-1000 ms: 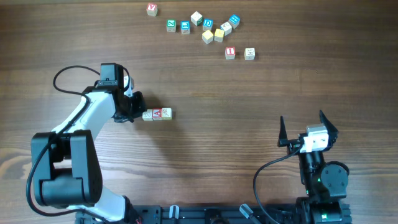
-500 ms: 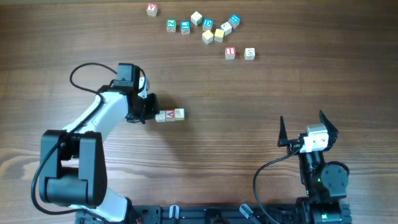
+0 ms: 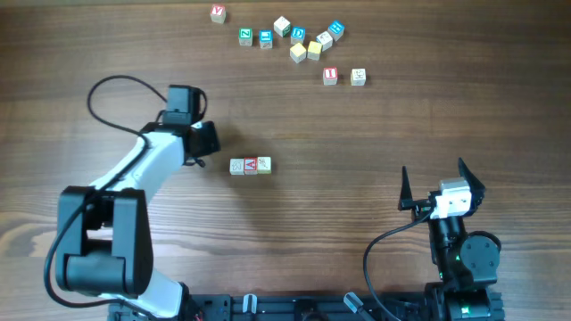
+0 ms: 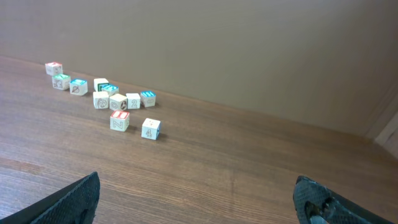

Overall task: Form a horizontal line
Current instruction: 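Lift and withdraw left gripper to the left of the row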

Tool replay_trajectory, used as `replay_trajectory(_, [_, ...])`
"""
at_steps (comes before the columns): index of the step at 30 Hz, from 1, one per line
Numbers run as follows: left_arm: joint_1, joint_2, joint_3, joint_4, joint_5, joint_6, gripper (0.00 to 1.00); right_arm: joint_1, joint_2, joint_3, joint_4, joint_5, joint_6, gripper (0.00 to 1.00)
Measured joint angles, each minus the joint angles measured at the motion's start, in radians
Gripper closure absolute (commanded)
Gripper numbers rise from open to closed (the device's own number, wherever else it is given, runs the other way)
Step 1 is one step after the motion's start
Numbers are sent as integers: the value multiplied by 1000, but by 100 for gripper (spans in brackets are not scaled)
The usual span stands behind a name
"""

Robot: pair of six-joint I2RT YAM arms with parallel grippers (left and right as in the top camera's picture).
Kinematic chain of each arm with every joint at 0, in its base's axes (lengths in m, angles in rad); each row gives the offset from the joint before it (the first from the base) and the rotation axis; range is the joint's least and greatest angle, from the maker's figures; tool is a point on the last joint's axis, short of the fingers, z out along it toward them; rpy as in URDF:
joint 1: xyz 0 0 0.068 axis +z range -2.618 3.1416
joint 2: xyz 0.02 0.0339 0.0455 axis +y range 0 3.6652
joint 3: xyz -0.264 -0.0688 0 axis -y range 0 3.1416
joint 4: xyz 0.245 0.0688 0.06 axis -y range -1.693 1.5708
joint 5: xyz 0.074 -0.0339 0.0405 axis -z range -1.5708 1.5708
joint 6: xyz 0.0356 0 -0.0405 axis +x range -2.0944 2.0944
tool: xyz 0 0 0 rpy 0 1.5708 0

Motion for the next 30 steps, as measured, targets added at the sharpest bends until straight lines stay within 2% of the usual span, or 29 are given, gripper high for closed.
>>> replay_trajectory(4, [169,0,0,46,-31,-3,0,0,0,0,0,0,0,0])
replay_trajectory(7, [229,0,0,39,-31,-4,0,0,0,0,0,0,0,0])
replay_trajectory(26, [234,0,0,39,-31,-4,0,0,0,0,0,0,0,0])
replay_trajectory(30, [234,0,0,39,-31,-4,0,0,0,0,4,0,-62,0])
